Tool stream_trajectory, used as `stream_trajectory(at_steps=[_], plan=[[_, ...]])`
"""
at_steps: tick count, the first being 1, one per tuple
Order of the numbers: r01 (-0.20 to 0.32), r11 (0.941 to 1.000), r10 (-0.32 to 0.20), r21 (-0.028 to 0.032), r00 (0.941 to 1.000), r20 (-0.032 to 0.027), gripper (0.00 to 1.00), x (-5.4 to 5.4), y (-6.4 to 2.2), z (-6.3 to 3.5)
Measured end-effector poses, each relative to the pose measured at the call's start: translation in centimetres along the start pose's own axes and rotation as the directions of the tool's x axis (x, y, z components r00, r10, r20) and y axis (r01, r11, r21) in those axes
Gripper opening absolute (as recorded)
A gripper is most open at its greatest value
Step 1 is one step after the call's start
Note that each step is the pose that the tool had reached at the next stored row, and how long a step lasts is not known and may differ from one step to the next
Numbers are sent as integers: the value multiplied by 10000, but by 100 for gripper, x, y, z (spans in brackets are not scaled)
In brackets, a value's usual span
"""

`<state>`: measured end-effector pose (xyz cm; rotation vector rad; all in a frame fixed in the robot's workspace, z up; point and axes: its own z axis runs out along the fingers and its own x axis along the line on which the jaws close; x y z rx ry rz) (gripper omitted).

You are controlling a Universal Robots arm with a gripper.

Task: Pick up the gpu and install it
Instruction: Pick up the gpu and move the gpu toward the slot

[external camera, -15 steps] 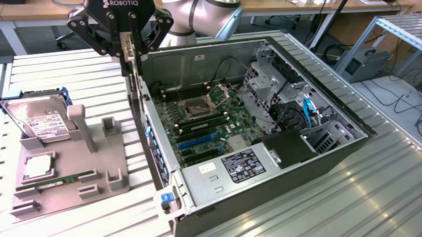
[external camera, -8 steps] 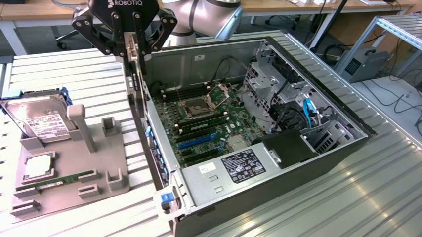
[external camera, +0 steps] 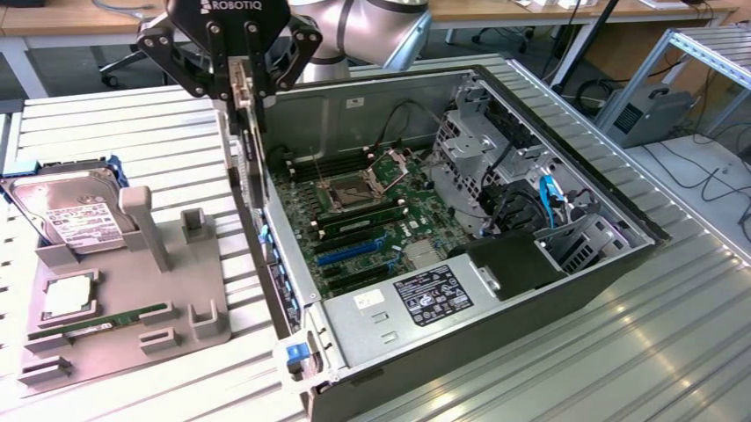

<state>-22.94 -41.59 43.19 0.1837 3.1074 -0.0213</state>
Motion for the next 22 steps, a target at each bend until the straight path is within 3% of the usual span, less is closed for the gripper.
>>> stream_trajectory(at_steps=[22], plan=[[0, 10000, 0, 15, 10000, 2, 27, -152, 18, 7]])
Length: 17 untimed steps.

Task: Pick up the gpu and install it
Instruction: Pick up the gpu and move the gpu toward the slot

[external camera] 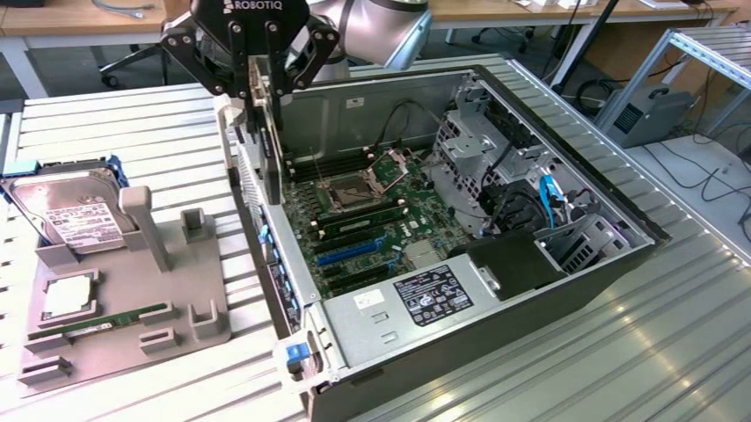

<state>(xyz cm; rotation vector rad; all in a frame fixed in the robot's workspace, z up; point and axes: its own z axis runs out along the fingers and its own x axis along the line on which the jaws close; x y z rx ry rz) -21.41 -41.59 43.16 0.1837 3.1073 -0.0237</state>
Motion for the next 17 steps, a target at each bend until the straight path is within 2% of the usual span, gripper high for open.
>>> stream_trajectory(at_steps=[17], plan=[[1, 10000, -1, 12, 10000, 1, 27, -115, 14, 7]])
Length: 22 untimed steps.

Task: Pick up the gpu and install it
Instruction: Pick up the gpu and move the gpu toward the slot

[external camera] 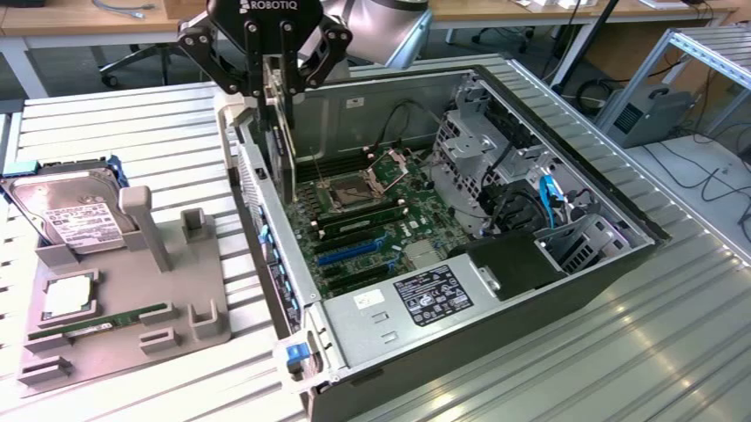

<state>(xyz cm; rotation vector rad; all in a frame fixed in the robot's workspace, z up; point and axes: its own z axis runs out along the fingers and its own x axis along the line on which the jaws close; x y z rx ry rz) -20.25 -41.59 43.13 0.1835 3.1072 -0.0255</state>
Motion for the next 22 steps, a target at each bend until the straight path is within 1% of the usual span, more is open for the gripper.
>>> stream_trajectory(at_steps=[22], plan=[[0, 10000, 0, 13, 10000, 1, 27, -149, 18, 9]])
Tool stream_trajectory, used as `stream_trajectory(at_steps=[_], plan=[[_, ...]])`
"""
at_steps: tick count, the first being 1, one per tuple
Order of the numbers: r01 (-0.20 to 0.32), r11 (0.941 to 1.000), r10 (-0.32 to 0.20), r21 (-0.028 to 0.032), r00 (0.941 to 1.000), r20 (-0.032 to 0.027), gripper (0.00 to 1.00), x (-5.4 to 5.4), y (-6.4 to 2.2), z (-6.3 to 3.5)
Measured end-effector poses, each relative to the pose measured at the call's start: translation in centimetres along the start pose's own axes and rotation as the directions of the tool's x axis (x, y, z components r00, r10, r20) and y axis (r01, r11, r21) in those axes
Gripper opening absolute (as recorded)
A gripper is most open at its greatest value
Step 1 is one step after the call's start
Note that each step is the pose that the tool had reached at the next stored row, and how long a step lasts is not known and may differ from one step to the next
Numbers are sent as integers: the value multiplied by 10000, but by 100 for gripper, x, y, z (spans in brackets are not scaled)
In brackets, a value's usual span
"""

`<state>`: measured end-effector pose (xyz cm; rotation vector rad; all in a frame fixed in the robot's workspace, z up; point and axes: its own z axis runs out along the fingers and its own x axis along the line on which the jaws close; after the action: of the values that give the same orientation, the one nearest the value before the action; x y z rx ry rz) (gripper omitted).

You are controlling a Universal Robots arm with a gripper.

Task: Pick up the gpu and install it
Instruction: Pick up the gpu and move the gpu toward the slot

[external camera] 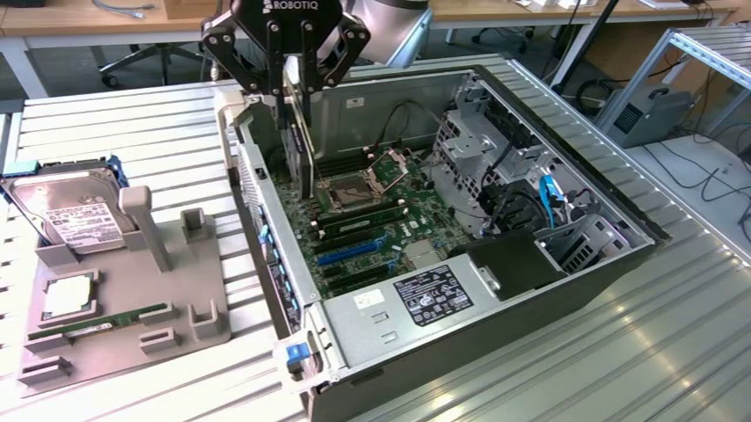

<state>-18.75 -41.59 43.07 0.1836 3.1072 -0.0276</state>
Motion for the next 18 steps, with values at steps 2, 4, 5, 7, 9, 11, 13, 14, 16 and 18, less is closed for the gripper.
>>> stream_trajectory(at_steps=[2, 4, 5, 7, 9, 11, 13, 14, 16, 18], plan=[[0, 10000, 0, 1, 10000, 0, 27, -15, 2, 1], [0, 10000, 0, 3, 10000, 0, 27, -28, 3, 2], [0, 10000, 0, 4, 10000, 0, 27, -34, 4, 2], [1, 10000, -1, 4, 10000, 1, 27, -47, 6, 3], [0, 10000, 0, 5, 10000, 1, 27, -60, 7, 4], [0, 10000, 0, 7, 10000, 1, 27, -73, 9, 4], [0, 10000, 0, 8, 10000, 1, 27, -90, 11, 5], [0, 10000, 0, 9, 10000, 2, 27, -102, 12, 7], [1, 10000, -1, 11, 10000, 2, 27, -120, 14, 8], [0, 10000, -1, 13, 10000, 1, 27, -133, 16, 8]])
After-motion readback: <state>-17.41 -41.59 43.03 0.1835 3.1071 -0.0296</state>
